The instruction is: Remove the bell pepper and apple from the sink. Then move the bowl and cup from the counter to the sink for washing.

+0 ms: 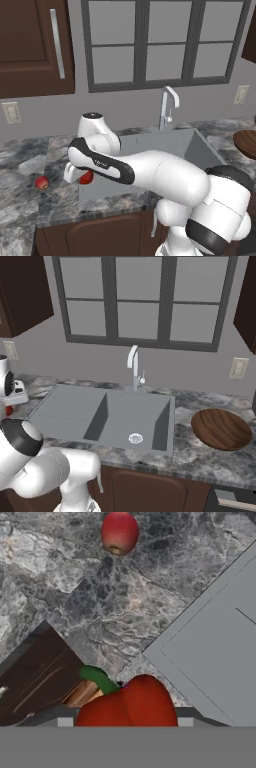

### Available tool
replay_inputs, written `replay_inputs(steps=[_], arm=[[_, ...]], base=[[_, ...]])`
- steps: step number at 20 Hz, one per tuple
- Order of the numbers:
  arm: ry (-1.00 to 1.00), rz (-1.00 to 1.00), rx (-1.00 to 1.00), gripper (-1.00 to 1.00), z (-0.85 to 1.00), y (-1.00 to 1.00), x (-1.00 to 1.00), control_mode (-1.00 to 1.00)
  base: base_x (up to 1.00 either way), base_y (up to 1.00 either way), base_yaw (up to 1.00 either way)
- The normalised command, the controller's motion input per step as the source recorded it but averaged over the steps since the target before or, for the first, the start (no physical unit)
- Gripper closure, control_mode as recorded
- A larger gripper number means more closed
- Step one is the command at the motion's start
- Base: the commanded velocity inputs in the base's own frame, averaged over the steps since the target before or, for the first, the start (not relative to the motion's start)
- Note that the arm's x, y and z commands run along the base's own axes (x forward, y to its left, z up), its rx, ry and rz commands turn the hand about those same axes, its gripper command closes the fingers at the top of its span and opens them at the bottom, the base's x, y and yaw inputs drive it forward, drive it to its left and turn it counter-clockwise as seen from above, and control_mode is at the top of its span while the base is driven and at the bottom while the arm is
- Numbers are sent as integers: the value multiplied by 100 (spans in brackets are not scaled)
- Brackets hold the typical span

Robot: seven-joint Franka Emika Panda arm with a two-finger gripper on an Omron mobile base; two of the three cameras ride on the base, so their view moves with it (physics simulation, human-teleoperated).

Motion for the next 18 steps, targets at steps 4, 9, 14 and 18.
replay_inputs(steps=[4,9,14,18], arm=[[7,9,8,100,-18,32,12,-100],[0,6,2,100,-21,34,10,-100],[0,3,0,100,-17,34,20,-100],[0,0,0,100,-15,30,28,-100]], base=[[0,0,0],[0,0,0],[0,0,0],[0,0,0]])
